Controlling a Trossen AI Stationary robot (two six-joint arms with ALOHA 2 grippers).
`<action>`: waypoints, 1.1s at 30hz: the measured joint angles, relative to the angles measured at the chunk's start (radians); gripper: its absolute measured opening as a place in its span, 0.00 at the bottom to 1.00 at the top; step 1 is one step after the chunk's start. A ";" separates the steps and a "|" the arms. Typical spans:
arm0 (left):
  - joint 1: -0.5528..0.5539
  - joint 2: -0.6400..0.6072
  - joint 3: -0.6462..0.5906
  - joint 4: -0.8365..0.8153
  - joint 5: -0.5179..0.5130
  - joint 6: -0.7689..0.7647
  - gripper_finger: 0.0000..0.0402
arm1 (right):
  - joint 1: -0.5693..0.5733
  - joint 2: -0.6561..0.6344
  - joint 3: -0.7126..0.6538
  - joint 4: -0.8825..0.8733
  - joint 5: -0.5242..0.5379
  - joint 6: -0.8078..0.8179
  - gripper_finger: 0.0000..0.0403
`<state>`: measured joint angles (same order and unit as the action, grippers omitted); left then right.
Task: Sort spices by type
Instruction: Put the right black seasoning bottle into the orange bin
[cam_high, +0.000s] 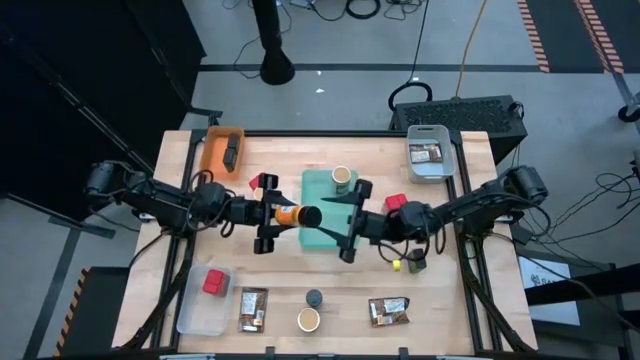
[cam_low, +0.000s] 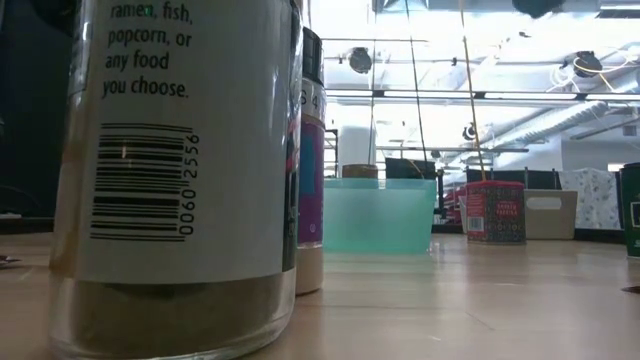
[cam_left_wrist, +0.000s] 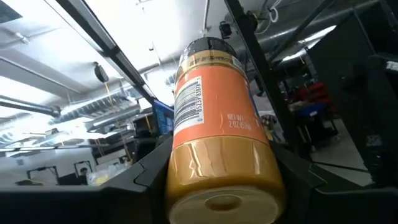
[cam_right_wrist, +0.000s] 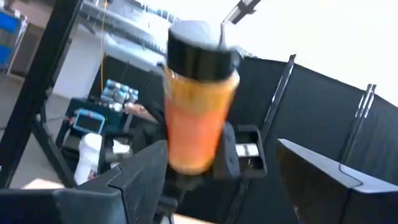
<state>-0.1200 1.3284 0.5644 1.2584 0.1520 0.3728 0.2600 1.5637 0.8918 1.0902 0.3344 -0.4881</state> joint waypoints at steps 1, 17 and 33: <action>0.000 0.010 0.000 0.011 -0.002 0.000 0.48 | -0.005 0.012 0.023 0.001 0.000 0.000 0.70; -0.005 0.114 0.008 0.116 -0.040 -0.019 0.48 | -0.045 0.142 0.222 -0.107 -0.130 0.024 0.68; -0.033 0.109 0.008 -0.089 -0.345 -0.028 0.75 | -0.012 0.086 0.222 -0.330 0.122 -0.093 0.37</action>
<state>-0.1529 1.4372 0.5728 1.1695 -0.1930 0.3451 0.2478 1.6500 1.1138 0.7603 0.4562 -0.5810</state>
